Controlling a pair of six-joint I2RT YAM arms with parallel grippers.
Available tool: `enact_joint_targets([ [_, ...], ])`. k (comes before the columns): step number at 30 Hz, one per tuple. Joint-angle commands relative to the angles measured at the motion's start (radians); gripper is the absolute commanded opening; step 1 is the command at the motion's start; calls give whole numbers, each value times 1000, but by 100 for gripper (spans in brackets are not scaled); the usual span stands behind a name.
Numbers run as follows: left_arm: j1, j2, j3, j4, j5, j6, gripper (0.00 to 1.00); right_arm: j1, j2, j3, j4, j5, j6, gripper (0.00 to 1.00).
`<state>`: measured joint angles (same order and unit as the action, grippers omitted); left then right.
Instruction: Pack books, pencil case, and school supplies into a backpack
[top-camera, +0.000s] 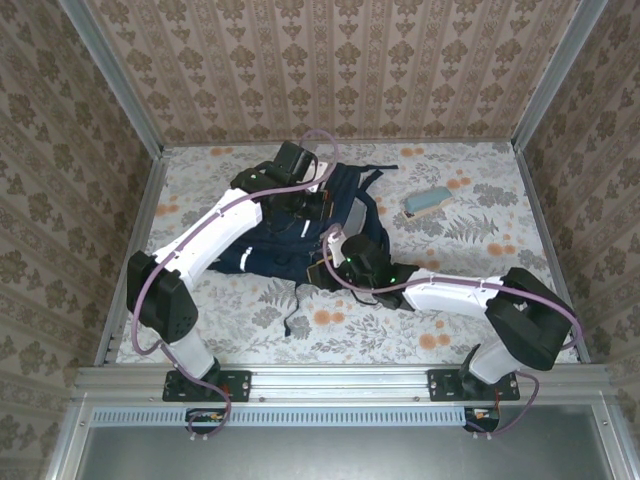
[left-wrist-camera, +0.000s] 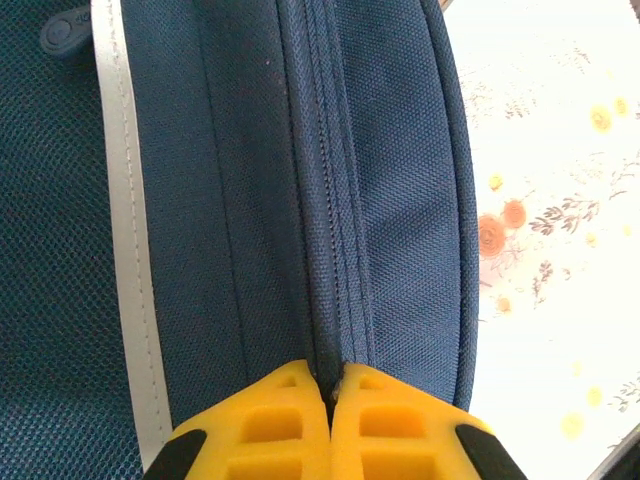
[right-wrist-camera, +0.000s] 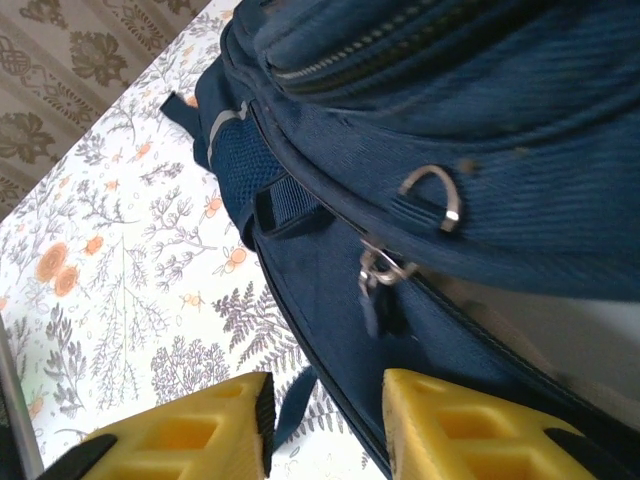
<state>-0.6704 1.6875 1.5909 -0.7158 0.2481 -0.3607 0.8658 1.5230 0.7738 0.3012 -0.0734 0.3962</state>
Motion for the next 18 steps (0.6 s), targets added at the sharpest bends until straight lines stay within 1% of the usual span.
enact_joint_targets([
  [1, 0, -18, 35, 120, 80, -30, 0, 24, 32, 35, 40, 103, 9, 33],
  [6, 1, -14, 31, 128, 82, -39, 0, 35, 67, 52, 25, 246, 52, 32],
  [10, 2, -12, 29, 128, 85, -37, 0, 37, 79, 62, 20, 351, 72, 36],
  [12, 2, -12, 28, 127, 85, -36, 0, 38, 84, 70, 16, 377, 69, 37],
  [14, 3, -10, 28, 127, 88, -36, 0, 38, 90, 81, 15, 376, 58, 37],
  [16, 3, -9, 28, 128, 89, -37, 0, 42, 101, 95, 16, 380, 44, 34],
  [18, 3, -9, 25, 131, 90, -38, 0, 43, 105, 101, 19, 401, 37, 28],
])
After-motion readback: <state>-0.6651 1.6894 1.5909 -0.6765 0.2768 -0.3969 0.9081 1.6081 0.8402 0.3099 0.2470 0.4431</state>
